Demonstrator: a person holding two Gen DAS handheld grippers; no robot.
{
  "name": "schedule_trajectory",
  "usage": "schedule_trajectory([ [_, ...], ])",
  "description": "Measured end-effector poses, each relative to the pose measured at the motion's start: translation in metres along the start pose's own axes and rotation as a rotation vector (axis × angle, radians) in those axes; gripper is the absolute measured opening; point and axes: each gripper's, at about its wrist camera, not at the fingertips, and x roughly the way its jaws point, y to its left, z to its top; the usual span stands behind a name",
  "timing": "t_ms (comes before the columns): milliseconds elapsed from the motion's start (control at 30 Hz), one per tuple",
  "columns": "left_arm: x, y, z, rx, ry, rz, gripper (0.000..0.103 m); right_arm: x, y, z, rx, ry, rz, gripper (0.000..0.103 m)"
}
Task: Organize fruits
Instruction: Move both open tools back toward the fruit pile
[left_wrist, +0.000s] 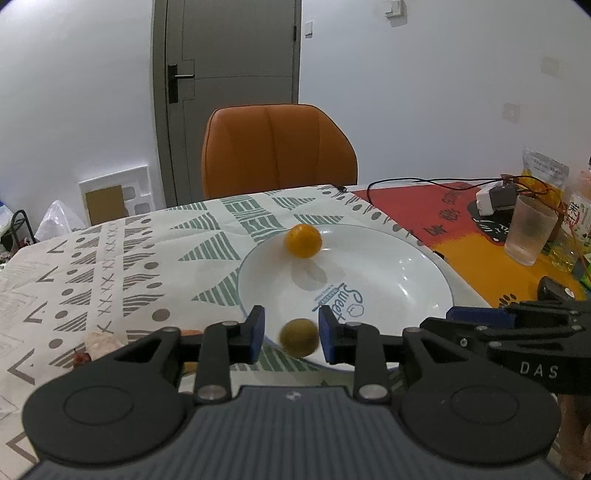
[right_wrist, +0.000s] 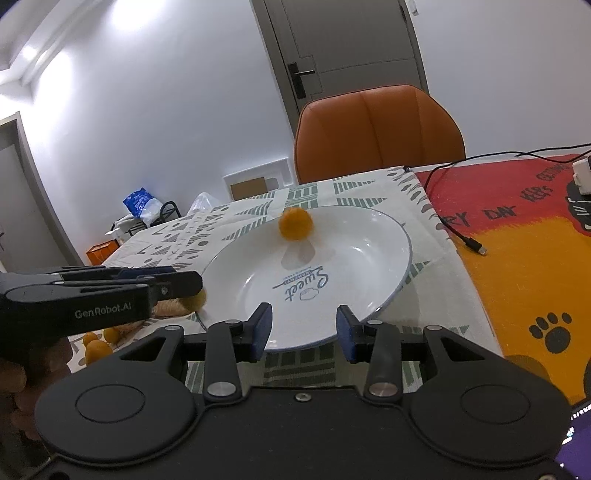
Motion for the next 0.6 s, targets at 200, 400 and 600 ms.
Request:
schedule_trajectory([
  [200,-0.007,0.007,-0.004,-0.02,0.012,0.016,0.038,-0.003,0.003,0.001,-0.005,-0.004,0.001,0.039],
  [400,-0.019,0.016,-0.009,-0.035,0.0,0.06,0.061,-0.008,0.009,-0.001,-0.016,-0.005,0.01,0.04],
  [600,-0.037,0.034,-0.014,-0.072,-0.014,0.104,0.074,-0.01,0.018,-0.002,-0.017,-0.002,0.016,0.054],
])
